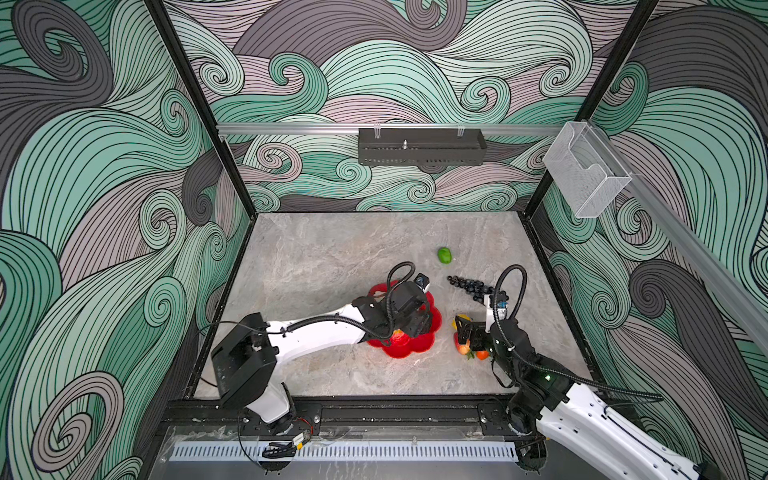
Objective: Place and organize the fake fruits in the fruit bowl
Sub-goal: 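Open the left gripper and withdraw from the bowl, then move the right gripper to the green lime and grasp it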
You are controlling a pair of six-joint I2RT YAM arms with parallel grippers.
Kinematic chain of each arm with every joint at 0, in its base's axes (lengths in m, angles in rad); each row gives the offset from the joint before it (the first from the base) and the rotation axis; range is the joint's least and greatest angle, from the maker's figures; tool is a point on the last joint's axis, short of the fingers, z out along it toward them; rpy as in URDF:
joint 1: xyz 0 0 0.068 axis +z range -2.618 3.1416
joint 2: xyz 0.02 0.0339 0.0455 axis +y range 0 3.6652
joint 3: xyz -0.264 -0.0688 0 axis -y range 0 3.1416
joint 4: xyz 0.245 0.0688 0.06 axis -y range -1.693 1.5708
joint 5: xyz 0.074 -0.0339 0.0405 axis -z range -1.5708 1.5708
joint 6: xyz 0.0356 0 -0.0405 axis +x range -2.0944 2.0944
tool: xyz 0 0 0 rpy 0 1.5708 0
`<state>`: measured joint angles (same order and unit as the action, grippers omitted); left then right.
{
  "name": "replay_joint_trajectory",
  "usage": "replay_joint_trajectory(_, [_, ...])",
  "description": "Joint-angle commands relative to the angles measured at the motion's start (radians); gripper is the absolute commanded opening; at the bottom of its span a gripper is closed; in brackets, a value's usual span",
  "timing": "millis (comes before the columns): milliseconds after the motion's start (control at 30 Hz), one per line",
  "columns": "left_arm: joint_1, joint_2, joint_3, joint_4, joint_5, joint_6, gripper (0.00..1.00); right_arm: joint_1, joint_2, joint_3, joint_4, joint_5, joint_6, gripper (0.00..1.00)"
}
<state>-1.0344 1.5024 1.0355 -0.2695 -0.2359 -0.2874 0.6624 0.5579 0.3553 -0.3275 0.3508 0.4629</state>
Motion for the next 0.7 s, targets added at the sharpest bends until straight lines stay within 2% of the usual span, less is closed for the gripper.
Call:
replay_joint_trajectory(0, [0.013,-0.123,-0.091,0.059,-0.088,-0.046,0.73,-0.069,0.080,0.061,-0.057,-0.130,0.035,0.98])
replay_joint_trajectory(300, [0.092,-0.472,-0.407,0.132,-0.216,-0.118,0.81,-0.196,0.360,0.246,-0.065,-0.278,-0.043,0.93])
replay_joint_trajectory(500, [0.138,-0.698,-0.598,0.231,-0.212,-0.134,0.85,-0.282,0.601,0.435,-0.065,-0.311,-0.073,0.92])
replay_joint_trajectory(667, [0.153,-0.798,-0.684,0.294,-0.204,-0.136,0.87,-0.328,0.858,0.648,-0.051,-0.327,-0.080,0.84])
